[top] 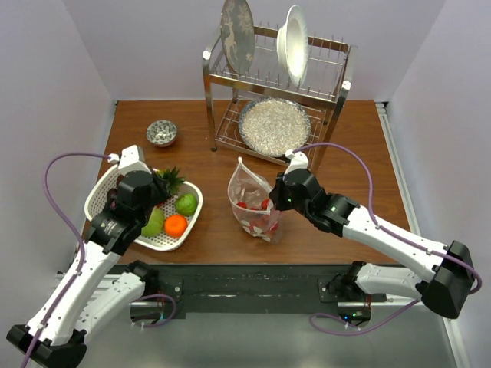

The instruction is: Open the zip-top bag and remove the fake food

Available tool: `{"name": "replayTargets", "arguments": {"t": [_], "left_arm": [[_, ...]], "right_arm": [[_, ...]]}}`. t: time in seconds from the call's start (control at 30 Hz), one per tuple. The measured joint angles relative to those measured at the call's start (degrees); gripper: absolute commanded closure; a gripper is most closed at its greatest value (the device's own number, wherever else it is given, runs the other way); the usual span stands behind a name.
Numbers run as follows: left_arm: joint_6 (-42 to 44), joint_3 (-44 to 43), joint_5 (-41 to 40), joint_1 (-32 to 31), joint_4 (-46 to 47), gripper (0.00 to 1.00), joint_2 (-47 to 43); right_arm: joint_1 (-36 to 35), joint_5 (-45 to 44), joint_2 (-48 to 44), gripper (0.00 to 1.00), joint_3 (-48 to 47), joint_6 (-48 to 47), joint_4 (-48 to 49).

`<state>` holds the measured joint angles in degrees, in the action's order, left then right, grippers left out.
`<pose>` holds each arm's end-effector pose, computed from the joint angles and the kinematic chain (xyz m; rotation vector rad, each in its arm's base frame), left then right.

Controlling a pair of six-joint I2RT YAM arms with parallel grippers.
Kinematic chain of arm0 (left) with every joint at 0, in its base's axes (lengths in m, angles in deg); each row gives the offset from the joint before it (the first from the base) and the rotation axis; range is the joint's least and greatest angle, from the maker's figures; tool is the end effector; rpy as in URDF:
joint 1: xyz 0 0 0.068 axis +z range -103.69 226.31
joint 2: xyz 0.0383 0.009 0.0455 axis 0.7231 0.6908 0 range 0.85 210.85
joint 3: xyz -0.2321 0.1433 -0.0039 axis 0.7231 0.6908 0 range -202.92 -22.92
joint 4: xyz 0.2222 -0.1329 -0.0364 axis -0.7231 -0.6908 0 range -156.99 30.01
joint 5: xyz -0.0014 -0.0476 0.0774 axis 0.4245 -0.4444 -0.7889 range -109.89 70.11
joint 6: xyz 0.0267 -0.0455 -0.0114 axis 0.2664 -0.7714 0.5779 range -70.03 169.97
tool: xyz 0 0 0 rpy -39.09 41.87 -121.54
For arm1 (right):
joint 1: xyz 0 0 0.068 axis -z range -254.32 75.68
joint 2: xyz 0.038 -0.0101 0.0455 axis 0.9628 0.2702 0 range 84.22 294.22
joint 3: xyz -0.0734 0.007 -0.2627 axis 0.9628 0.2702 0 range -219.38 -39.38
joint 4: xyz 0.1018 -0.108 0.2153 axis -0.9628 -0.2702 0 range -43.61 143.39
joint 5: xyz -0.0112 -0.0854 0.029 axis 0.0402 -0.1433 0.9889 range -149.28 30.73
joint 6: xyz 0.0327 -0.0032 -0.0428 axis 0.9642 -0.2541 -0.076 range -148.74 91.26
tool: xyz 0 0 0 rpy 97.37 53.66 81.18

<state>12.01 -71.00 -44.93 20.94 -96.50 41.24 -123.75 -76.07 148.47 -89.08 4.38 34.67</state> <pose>0.1390 -0.0492 0.3256 -0.4836 1.9729 -0.2444 0.1689 0.1816 0.2884 -0.1362 2.1668 0.5305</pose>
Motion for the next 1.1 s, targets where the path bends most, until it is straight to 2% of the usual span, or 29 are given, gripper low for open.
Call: {"name": "replayTargets", "arguments": {"t": [0.63, 0.67, 0.73, 0.77, 0.8, 0.83, 0.97, 1.1], "left_arm": [[-1.3, 3.1, 5.4, 0.1, -1.7, 1.0, -2.4], [-1.5, 3.5, 5.6, 0.1, -1.8, 0.96, -2.5], [-3.4, 5.5, 6.1, 0.0, -2.1, 0.81, -3.9], [-4.9, 6.2, 6.0, -0.1, -3.0, 0.6, -4.7], [-5.3, 6.4, 5.7, -0.2, -3.6, 0.46, -5.1], [-6.9, 6.5, 5.0, -0.2, -4.6, 0.39, -5.8], [-11.3, 6.5, 2.3, -0.2, -7.7, 0.22, -8.1], [-12.6, 6.0, 0.8, -0.2, -9.7, 0.19, -9.0]], "right_arm": [[0.0, 0.0, 0.3, 1.0, -0.2, 0.0, -0.1], [0.0, 0.0, 0.3, 1.0, -0.2, 0.0, -0.2], [0.0, 0.1, 0.3, 1.0, -0.2, 0.0, -0.2], [0.0, 0.1, 0.3, 1.0, -0.2, 0.0, -0.2], [0.0, 0.2, 0.3, 1.0, -0.2, 0.0, -0.2], [0.0, 0.3, 0.3, 1.0, -0.2, 0.0, -0.2], [0.0, 1.0, 0.3, 1.0, -0.2, 0.0, -0.1], [0.0, 1.4, 0.3, 1.0, -0.2, 0.0, -0.1]]}}
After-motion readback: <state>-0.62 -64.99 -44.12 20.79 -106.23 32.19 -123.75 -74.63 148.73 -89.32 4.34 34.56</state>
